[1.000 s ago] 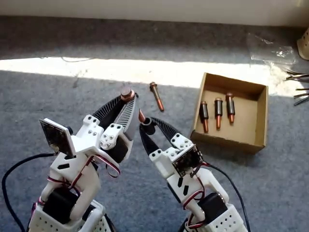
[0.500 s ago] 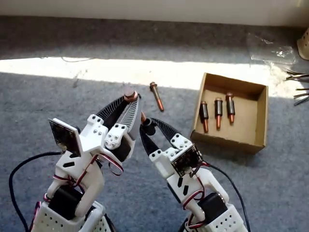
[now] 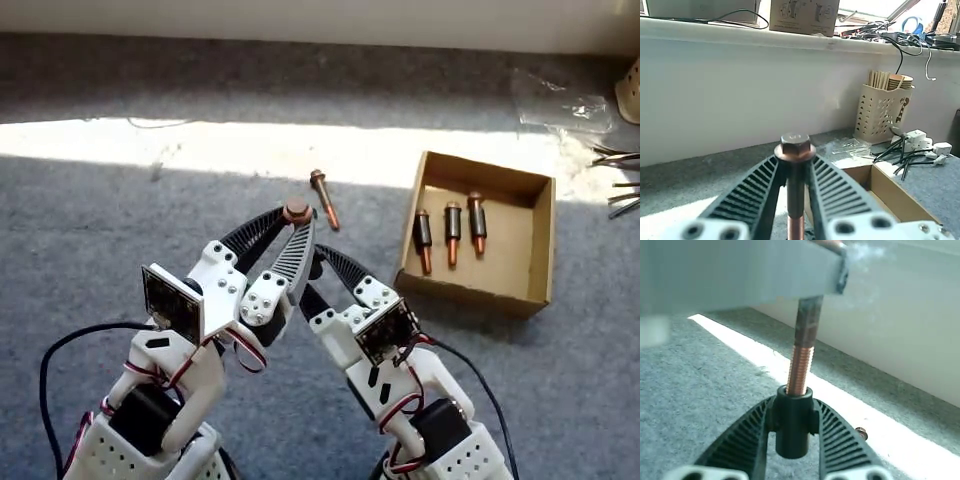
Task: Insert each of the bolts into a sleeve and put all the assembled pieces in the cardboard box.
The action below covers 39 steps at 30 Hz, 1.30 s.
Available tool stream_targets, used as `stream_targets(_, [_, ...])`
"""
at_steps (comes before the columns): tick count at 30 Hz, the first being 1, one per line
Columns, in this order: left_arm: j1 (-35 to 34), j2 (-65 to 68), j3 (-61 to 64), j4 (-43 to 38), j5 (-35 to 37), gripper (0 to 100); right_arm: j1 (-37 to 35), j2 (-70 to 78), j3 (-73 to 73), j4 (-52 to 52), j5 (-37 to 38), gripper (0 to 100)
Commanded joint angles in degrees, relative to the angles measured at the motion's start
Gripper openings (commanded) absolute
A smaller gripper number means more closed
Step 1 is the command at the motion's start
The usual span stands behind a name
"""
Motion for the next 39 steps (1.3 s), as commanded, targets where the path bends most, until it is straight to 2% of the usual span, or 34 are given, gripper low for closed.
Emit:
stream_targets(1, [1.5, -1.0, 0.2, -1.5, -0.4, 5, -0.2, -0.3, 8.9, 0.2, 0.4, 0.4])
stream_targets(9, [1.3, -1.1, 2.9, -1.8, -0.2, 4, -0.2, -0.3, 8.9, 0.2, 0.4, 0.4])
stream_targets(12, [-1.5, -1.1, 3.1, -1.8, 0.2, 4, -0.2, -0.3, 8.9, 0.2, 0.4, 0.4])
stream_targets(17, [-7.4, -1.1, 4.5, -1.6, 10.2, 4, -0.1, -0.3, 8.9, 0.2, 0.4, 0.4])
stream_targets(21, [-10.3, -1.1, 6.1, -1.6, 13.9, 4, -0.1, -0.3, 8.9, 0.2, 0.4, 0.4])
stream_targets(33, [-10.1, -1.8, 9.2, -1.4, 14.1, 4, -0.1, -0.3, 8.9, 0.2, 0.4, 0.4])
stream_targets(39, [-10.1, -10.5, 10.0, 3.9, 13.8, 1, -0.1, -0.3, 8.9, 0.1, 0.4, 0.4])
